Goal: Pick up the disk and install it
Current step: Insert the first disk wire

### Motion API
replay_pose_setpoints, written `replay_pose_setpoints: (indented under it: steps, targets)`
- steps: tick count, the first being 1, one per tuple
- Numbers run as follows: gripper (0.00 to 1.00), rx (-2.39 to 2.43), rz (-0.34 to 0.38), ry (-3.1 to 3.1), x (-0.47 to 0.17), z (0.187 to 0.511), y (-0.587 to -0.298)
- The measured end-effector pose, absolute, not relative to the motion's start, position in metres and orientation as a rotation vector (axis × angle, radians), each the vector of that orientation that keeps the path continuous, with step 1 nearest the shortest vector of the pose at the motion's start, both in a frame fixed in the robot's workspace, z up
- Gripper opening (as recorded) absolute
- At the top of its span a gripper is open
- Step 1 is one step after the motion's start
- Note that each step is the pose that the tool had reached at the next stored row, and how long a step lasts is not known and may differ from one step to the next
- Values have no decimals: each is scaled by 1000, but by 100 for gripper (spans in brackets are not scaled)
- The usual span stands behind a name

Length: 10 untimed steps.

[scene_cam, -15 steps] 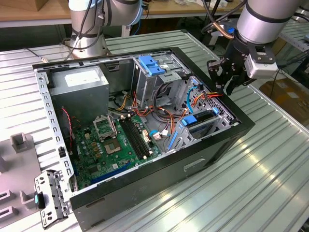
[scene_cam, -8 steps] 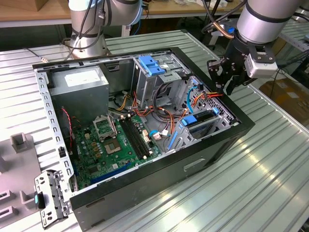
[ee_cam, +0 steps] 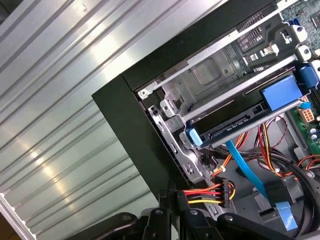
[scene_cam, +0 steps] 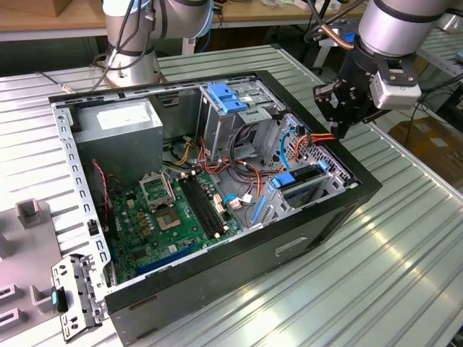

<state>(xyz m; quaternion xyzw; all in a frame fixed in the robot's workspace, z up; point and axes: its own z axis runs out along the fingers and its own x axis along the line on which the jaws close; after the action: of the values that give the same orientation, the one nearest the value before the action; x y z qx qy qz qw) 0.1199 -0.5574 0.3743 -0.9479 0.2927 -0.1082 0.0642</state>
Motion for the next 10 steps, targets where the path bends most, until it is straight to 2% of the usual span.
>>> replay_pose_setpoints:
  steps: [10]
  targets:
    - [16, -2842, -334, 961, 92, 374, -557]
